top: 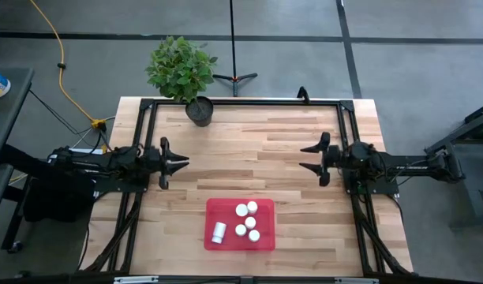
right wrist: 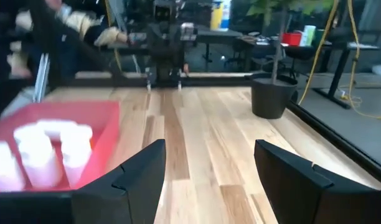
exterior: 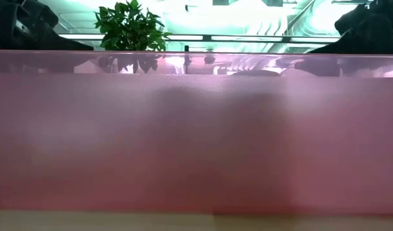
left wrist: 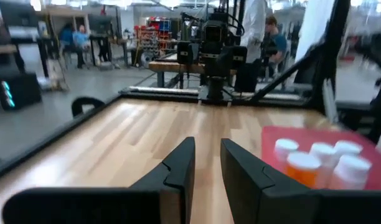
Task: Pick and place pill bottles into a basket
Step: Return to Home Position
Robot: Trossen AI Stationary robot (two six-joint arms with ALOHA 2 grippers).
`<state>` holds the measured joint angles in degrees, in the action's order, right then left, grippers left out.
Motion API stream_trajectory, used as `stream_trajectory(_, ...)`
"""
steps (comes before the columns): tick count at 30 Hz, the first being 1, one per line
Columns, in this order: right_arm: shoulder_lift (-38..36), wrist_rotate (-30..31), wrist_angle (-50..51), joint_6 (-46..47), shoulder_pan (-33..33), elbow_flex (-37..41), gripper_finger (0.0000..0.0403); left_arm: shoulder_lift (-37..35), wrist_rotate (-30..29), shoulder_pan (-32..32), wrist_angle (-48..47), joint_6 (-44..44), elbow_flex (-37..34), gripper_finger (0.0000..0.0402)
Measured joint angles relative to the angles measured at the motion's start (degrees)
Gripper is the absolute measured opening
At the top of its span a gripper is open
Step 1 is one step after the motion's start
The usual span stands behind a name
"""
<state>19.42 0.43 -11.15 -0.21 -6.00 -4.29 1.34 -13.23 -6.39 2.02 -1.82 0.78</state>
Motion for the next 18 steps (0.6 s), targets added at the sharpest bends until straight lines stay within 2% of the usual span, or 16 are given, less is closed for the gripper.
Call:
stream_trajectory(6,0.00,-0.57,2.09,-3.73,0.00,0.00,0.0236,0.00,0.00,0.00,0.00,7.93,0.02,0.0111)
stream_trajectory(18,0.00,-0.39,3.23,-2.75,0.00,0.00,0.0236,0.00,0.24,0.00,0.00,7.38,0.04,0.0111)
